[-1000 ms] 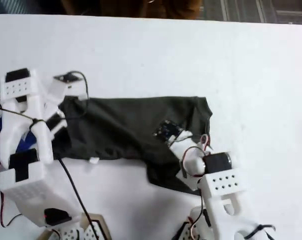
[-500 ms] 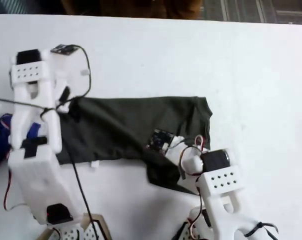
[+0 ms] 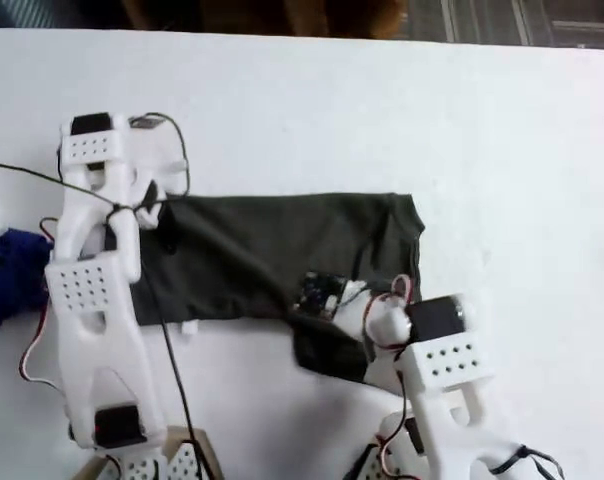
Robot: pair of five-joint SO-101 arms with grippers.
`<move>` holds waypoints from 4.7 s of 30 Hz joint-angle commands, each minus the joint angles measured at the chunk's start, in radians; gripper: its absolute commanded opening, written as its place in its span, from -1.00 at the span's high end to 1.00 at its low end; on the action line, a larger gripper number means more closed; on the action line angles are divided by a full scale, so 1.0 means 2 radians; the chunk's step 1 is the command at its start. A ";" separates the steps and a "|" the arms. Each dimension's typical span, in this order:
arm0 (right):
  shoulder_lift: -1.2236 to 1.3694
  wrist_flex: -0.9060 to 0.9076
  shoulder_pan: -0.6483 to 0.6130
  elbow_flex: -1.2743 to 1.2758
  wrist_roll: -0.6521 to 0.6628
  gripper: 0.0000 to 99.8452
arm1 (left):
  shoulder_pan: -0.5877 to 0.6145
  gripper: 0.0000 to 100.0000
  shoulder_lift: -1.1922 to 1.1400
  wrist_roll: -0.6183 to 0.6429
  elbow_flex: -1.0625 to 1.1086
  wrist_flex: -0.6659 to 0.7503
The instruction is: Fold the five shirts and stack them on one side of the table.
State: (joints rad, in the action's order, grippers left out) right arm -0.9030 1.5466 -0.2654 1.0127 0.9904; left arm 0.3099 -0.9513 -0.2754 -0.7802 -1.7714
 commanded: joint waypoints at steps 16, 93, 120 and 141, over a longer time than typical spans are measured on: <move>0.093 -0.375 0.094 -0.094 -0.091 0.96 | 0.002 0.66 -0.035 0.011 -0.023 -0.001; 0.286 -0.026 -0.124 -0.228 -0.208 0.96 | 0.003 0.95 -0.039 0.055 -0.020 0.004; 0.386 -0.048 -0.230 -0.189 -0.213 0.96 | 0.003 0.95 -0.039 0.055 -0.020 0.004; 0.606 -0.027 0.031 -0.657 -0.160 0.96 | 0.002 0.51 0.101 0.017 0.033 -0.008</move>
State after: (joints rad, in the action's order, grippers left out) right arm 0.1772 1.5006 -0.2163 -0.1059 0.6697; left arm 0.3053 -0.8577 -0.2325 -0.7158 -1.7745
